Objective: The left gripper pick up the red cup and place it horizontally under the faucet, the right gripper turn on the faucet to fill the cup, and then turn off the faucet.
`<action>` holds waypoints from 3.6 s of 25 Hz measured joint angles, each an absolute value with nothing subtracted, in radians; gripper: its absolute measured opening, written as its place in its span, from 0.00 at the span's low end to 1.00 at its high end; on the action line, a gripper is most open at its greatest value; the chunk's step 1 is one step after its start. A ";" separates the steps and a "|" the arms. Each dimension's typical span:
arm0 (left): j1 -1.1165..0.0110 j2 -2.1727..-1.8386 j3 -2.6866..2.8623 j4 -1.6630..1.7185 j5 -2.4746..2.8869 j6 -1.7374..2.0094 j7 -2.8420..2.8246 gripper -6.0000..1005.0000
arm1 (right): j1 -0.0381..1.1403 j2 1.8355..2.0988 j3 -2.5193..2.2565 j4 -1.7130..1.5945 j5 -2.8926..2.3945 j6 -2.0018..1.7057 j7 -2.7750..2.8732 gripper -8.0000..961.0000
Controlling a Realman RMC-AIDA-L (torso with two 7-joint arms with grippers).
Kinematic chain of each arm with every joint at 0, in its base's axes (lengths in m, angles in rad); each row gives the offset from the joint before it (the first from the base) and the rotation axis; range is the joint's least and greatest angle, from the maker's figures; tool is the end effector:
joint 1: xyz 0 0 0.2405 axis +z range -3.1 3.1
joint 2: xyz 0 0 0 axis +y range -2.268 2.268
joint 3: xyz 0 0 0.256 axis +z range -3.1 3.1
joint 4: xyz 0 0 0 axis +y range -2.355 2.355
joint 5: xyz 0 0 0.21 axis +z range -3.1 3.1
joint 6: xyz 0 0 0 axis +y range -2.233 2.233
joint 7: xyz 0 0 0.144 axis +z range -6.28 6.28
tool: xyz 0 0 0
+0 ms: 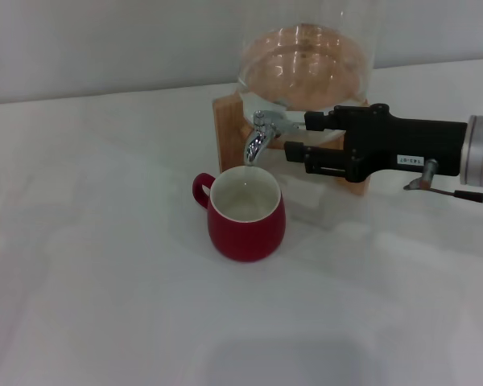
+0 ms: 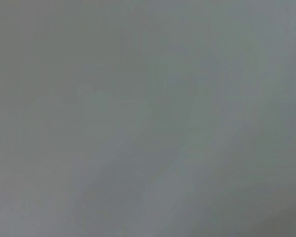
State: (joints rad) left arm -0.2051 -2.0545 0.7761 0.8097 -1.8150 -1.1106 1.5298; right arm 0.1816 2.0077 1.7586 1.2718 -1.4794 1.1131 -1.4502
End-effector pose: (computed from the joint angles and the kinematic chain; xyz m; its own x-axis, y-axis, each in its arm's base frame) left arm -0.3480 0.3210 0.1054 0.3372 0.2362 0.9113 0.9224 -0.2765 -0.2696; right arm 0.2066 0.3270 0.0332 0.7851 -0.2210 -0.5786 -0.4782 -0.8100 -0.3394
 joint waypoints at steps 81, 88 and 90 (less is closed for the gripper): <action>-0.246 -2.043 0.762 0.804 -1.751 -1.015 1.531 0.70 | 0.033 2.005 2.001 1.365 -1.469 1.317 -1.405 0.66; -0.265 -2.042 0.763 0.799 -1.745 -1.004 1.535 0.70 | 0.069 2.008 1.893 1.341 -1.437 1.336 -1.424 0.66; -0.269 -2.044 0.763 0.799 -1.737 -0.998 1.536 0.70 | 0.072 2.009 1.839 1.348 -1.411 1.314 -1.438 0.66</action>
